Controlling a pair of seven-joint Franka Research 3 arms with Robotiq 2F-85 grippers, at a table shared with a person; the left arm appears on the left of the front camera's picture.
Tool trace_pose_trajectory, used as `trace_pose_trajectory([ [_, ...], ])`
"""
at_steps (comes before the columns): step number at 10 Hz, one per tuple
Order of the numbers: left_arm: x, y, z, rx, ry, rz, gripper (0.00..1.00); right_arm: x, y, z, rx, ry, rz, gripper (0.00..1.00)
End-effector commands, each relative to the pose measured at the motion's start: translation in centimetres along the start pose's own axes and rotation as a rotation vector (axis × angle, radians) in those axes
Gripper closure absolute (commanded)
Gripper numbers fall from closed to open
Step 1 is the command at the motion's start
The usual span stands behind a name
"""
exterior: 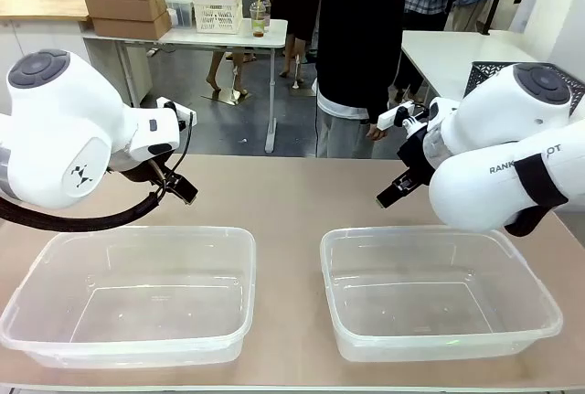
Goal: Sort the waste into each basket.
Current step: Pick up the Organizing box on the left side of the table and lift it.
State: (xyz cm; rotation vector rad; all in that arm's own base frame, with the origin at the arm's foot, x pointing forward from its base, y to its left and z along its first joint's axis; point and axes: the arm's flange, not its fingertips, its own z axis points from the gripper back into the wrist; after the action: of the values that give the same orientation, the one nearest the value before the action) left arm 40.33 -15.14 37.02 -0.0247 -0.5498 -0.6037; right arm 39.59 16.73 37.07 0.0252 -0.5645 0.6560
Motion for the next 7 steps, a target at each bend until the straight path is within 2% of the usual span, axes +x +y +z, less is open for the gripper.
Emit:
trace_pose_trajectory([
  [1,0.0,0.0,0.0,0.0,0.0,0.0,0.0,0.0,0.0,0.0,0.0,0.0,-0.001,0.0],
  [3,0.0,0.0,0.0,0.0,0.0,0.0,0.0,0.0,0.0,0.0,0.0,0.0,0.0,0.0],
  [4,0.8,0.3,4.3,0.005,-0.005,-0.031,0.0,0.5,-0.7,4.0,0.068,-0.045,-0.002,0.0],
  [5,0.8,-0.1,10.8,0.041,-0.078,-0.072,0.0,0.0,-1.2,10.7,0.058,-0.135,0.037,0.0],
  [6,-0.2,-0.7,15.5,0.116,-0.173,-0.123,0.0,-1.2,-1.1,15.4,-0.093,-0.196,0.063,0.0],
  [7,-0.9,-1.4,17.7,0.143,-0.23,-0.133,0.0,-2.2,-0.5,17.7,-0.138,-0.234,0.065,0.0],
])
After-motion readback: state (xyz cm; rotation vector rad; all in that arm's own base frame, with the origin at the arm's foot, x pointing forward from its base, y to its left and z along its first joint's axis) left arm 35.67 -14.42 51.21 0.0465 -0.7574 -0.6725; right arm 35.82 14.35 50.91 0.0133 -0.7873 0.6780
